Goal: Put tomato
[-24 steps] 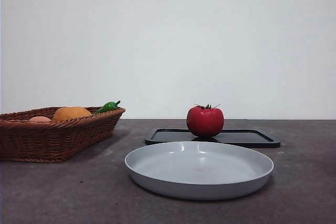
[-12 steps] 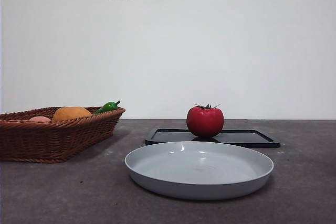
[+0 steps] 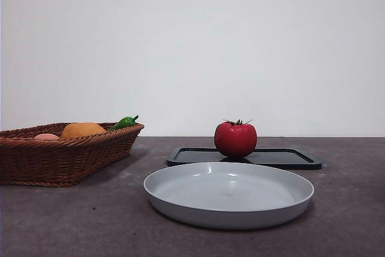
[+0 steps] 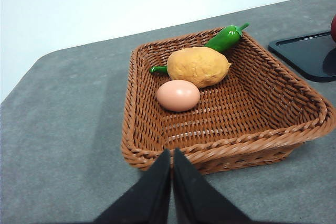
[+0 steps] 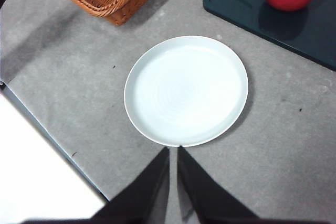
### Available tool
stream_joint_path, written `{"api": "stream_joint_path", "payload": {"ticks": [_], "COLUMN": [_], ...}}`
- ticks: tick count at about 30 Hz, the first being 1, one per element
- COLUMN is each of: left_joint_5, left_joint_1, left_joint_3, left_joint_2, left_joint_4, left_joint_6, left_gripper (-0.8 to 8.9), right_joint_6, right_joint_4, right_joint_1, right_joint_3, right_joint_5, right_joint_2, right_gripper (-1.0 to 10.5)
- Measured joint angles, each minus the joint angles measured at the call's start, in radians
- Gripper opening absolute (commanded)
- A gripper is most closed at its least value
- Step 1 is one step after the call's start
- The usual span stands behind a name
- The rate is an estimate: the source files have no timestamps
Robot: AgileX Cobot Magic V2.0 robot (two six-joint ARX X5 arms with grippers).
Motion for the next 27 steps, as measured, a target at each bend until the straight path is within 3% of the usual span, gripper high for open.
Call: {"api": "stream_joint_path", "payload": {"ticks": [20,23,27], "left_joint_5": [0.000,0.000,0.000], "left_joint_1": [0.000,0.000,0.000], "left_joint_3": [0.000,0.000,0.000], "left_joint_2": [0.000,0.000,0.000], "left_joint_4": [0.000,0.000,0.000], "left_joint_6": [-0.011,-0.011,-0.011], "left_gripper": [0.08,0.08,0.08], "right_joint_6": [0.000,-0.022,-0.063], "right_joint_4": [0.014,0.014,0.123], "right_joint_1": [-0.001,-0.033,-0.167], "right_joint_3": [0.000,-0.001,-0.044], "right_joint_5": [0.000,0.000,0.000], "right_joint_2": [-0.002,-0.029,-0.120], "right_gripper": [0.2,0.2,0.2]}}
